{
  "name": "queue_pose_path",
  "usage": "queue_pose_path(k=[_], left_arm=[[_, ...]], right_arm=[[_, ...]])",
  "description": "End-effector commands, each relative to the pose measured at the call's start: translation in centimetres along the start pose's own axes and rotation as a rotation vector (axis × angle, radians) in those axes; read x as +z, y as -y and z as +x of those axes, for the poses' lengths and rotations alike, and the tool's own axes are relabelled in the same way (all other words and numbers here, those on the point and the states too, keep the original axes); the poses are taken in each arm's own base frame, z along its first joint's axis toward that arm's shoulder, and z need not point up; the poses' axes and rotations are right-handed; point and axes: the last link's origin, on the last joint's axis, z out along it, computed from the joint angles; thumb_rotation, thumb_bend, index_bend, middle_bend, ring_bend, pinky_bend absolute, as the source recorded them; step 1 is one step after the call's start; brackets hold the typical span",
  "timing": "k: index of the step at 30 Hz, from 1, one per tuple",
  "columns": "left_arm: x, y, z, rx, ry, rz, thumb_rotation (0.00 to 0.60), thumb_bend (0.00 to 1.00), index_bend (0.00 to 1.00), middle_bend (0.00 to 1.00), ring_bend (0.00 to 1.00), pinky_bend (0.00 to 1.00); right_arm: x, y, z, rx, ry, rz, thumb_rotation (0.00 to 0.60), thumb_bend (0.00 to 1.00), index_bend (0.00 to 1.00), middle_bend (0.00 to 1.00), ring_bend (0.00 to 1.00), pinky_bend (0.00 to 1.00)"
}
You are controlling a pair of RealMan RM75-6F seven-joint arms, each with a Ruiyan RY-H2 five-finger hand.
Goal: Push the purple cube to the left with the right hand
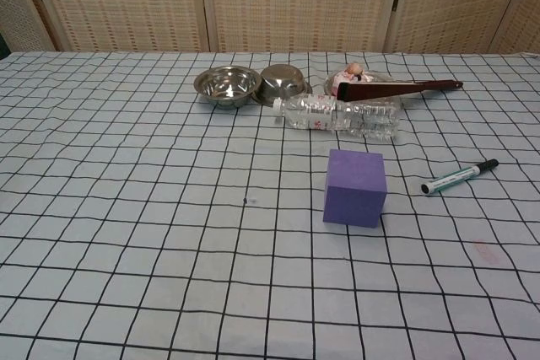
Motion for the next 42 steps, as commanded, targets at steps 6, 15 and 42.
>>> queue_pose_path(k=[6, 15, 42], left_arm=[[-0.2, -0.2, 0.0, -0.014, -0.007, -0.017, 0.6, 0.39, 0.0, 0.0, 0.0, 0.08], [-0.1, 0.0, 0.2, -0.029, -0.002, -0.023, 0.6, 0.39, 0.0, 0.0, 0.0, 0.08], [0.5, 0.4, -0.2, -0.036, 0.039, -0.007, 0.6, 0.39, 0.0, 0.0, 0.0, 0.08]], right_arm=[[1.0, 0.5, -1.5, 0.039, 0.126, 0.125, 0.6, 0.23, 0.0, 0.0, 0.0, 0.0], [8.6, 3.9, -5.7, -0.11, 0.232, 0.327, 0.6, 0.23, 0.12, 0.08, 0.0, 0.0], [14.9, 10.9, -14.3, -0.268, 0.394, 0.44, 0.6, 0.23, 0.42, 0.32, 0.03, 0.07]])
